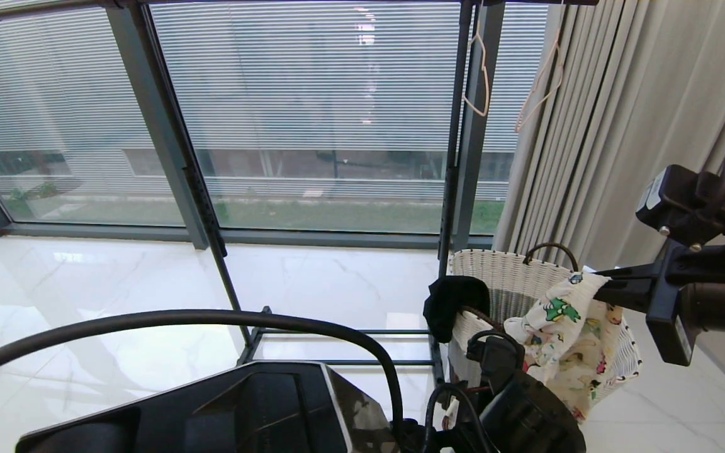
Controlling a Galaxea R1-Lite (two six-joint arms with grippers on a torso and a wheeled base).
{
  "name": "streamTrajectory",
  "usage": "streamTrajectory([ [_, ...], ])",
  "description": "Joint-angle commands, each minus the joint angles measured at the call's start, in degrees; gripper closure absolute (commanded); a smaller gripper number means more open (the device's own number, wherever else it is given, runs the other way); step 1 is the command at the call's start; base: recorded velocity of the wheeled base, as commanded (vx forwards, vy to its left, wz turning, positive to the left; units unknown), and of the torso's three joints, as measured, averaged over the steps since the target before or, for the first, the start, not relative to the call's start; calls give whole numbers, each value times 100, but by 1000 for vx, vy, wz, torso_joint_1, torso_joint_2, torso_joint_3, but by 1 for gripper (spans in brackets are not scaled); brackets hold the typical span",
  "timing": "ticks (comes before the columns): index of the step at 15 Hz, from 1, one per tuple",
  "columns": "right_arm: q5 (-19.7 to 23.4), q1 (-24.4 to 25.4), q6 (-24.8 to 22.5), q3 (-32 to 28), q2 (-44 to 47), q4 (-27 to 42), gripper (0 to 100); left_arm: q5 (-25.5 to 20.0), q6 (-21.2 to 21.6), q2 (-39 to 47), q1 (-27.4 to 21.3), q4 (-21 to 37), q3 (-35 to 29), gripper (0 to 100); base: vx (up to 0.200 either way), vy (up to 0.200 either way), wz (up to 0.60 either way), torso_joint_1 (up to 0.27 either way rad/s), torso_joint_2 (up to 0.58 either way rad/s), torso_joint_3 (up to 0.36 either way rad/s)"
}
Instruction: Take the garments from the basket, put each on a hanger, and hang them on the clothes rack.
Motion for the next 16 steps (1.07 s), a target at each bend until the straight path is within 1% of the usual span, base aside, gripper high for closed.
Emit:
streamTrajectory([
  [1,-1,-7,19,26,-54,3,100,44,-3,197,59,1,70,0,0,0,0,0,0,0],
  [2,-1,-16,19,35,-80,3,100,97,-3,189,103,1,149,0,0,0,0,0,0,0],
  [3,-1,-16,19,35,-71,3,100,150,-12,171,120,1,219,100,0,0,0,0,0,0],
  [5,-18,-16,19,35,-71,3,100,343,-21,154,129,1,281,100,0,0,0,0,0,0],
  [7,-18,-77,19,35,-54,3,100,791,-30,48,120,-8,351,100,0,0,0,0,0,0],
  [8,-18,-139,19,43,-36,3,100,827,-12,-110,120,-17,509,100,0,0,0,0,0,0],
  [10,-18,-235,19,79,25,12,100,827,-12,-646,112,-78,843,100,0,0,0,0,0,0],
  [11,-18,-244,19,79,43,12,100,809,-3,-1051,129,-157,984,100,0,0,0,0,0,0],
  [12,-9,-244,19,79,52,12,100,677,6,-1648,164,-140,1169,100,0,0,0,0,0,0],
  [13,-1,-244,19,79,87,12,100,405,23,-2263,182,-43,1424,100,0,0,0,0,0,0],
  [14,-1,-235,10,79,131,3,100,159,137,-2967,235,361,1731,100,0,0,0,0,0,0],
  [16,35,-209,10,52,140,3,100,123,366,-4065,384,1372,2065,100,0,0,0,0,0,0],
])
